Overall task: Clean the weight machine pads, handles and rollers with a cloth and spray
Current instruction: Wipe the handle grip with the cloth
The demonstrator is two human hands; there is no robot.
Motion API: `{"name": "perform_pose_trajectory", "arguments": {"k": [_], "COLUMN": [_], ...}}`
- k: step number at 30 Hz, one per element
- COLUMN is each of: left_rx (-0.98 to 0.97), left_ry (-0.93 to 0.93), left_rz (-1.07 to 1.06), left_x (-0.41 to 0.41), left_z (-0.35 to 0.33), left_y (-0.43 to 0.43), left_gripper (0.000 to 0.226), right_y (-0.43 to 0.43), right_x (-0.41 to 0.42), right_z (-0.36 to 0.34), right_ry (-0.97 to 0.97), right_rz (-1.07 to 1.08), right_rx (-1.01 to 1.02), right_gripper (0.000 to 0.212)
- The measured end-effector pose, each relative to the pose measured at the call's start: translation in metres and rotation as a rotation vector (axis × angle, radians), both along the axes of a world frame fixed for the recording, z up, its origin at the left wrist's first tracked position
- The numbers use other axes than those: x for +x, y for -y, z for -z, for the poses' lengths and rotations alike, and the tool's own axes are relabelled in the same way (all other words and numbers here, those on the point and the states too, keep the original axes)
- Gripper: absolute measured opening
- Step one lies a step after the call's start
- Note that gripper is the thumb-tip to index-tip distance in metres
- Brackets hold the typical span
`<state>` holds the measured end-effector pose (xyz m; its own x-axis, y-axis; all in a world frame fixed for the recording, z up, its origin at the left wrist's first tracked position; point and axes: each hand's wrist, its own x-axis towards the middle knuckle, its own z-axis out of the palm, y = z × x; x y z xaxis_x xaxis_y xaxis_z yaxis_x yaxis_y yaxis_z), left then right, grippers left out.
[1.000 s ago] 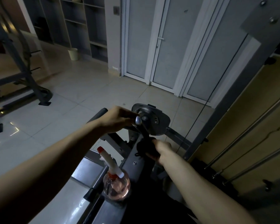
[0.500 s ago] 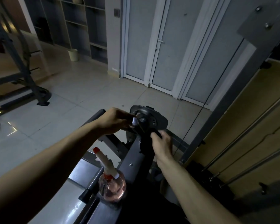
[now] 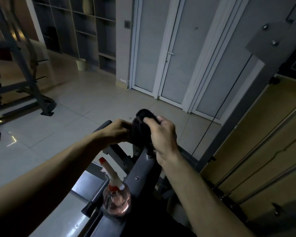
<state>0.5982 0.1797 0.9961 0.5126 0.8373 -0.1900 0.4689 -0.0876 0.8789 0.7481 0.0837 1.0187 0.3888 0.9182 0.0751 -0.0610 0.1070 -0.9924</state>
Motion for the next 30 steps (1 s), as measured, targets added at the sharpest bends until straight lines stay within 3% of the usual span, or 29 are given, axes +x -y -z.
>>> {"name": "perform_pose_trajectory", "arguments": {"k": [4, 7, 9, 12, 15, 18, 20, 24, 25, 27, 30], "left_rx": [-0.062, -0.037, -0.01, 0.037, 0.058, 0.077, 0.094, 0.127, 0.125, 0.133, 0.145], "left_ry": [0.057, 0.056, 0.021, 0.005, 0.004, 0.011, 0.016, 0.05, 0.054, 0.044, 0.008], "left_rz": [-0.1, -0.164, -0.139, -0.13, -0.115, -0.102, -0.077, -0.045, -0.029, -0.021, -0.032], "left_x": [-0.022, -0.033, -0.036, -0.036, -0.032, -0.028, -0.026, -0.018, -0.015, -0.008, -0.003], "left_z": [0.018, 0.027, 0.029, 0.03, 0.028, 0.02, 0.013, 0.008, 0.008, 0.007, 0.003], "left_y": [-0.004, -0.004, -0.002, -0.001, 0.001, 0.006, 0.011, 0.017, 0.018, 0.02, 0.019], "left_gripper": [0.042, 0.037, 0.034, 0.031, 0.031, 0.03, 0.029, 0.025, 0.024, 0.018, 0.015], "right_y": [0.003, -0.013, -0.028, -0.044, -0.053, -0.067, -0.067, -0.053, -0.05, -0.04, -0.023], "right_x": [0.02, 0.017, 0.013, 0.009, 0.005, 0.018, 0.037, 0.054, 0.052, 0.04, 0.01], "right_z": [0.014, 0.058, 0.083, 0.082, 0.067, 0.067, 0.079, 0.101, 0.102, 0.106, 0.11], "right_ry": [0.4, 0.955, 1.127, 1.07, 0.987, 0.457, 0.122, -0.406, -0.45, -0.352, 0.009], "right_rz": [0.176, 0.009, -0.071, -0.021, -0.022, -0.057, 0.061, 0.298, 0.324, 0.344, 0.135], "right_rx": [0.166, 0.202, 0.214, 0.239, 0.112, -0.12, -0.275, -0.246, -0.211, -0.187, -0.173], "right_gripper": [0.026, 0.035, 0.036, 0.032, 0.041, 0.032, 0.045, 0.041, 0.047, 0.054, 0.031]}}
